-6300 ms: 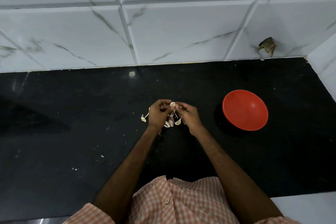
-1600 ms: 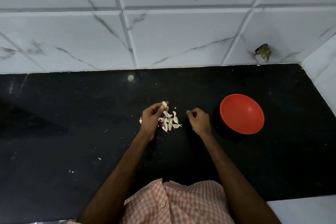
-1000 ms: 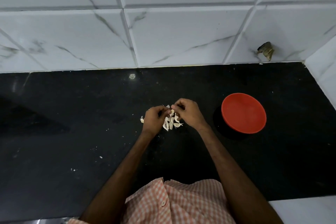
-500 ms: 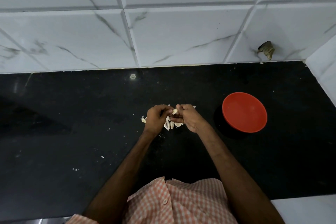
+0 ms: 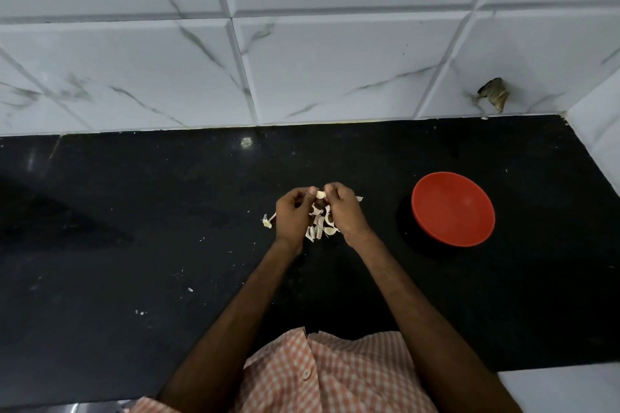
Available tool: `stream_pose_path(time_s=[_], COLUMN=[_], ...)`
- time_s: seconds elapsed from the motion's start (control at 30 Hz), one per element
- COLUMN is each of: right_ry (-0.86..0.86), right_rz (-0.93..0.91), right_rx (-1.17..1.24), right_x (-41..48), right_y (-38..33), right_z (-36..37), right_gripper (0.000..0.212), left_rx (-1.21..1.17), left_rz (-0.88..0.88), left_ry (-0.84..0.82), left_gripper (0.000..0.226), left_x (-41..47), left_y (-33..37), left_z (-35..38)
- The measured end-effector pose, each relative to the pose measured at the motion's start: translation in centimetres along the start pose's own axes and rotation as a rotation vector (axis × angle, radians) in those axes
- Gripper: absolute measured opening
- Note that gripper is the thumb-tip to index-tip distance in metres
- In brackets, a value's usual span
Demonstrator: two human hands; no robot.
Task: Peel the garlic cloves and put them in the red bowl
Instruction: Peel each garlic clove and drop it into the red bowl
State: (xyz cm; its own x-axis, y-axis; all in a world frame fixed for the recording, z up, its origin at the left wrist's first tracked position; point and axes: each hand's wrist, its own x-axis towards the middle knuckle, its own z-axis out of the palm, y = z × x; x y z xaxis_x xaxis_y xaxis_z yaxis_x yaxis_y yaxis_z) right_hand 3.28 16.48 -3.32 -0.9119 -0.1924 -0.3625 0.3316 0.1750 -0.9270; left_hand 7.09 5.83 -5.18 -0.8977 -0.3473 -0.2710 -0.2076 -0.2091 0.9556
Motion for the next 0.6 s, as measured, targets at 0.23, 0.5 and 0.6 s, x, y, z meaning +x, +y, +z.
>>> stream_pose_path(time_s=[0.23,0.5,0.6], right_ry=[-0.064,0.096,0.094], right_rz=[-0.049,-0.185,-0.210], right_rx=[-0.014,-0.190,-0.245], right_x=[0.1,0.2,0.2], right_y=[-0.1,0.2,0.3], right_z=[0.0,0.1,-0.2], right_gripper=[0.024,0.017,0.016], left_rx=[-0.267,-0.113,-0.071], left_rz=[-0.142,-0.051,-0.017], left_ry=[-0.064,-0.179,-0.208], left_gripper=[0.015,0.017,0.015], left_x=[-0.5,-0.5,-0.5], left_y=[0.6,1.2,1.4], left_z=[-0.1,-1.0,-1.3])
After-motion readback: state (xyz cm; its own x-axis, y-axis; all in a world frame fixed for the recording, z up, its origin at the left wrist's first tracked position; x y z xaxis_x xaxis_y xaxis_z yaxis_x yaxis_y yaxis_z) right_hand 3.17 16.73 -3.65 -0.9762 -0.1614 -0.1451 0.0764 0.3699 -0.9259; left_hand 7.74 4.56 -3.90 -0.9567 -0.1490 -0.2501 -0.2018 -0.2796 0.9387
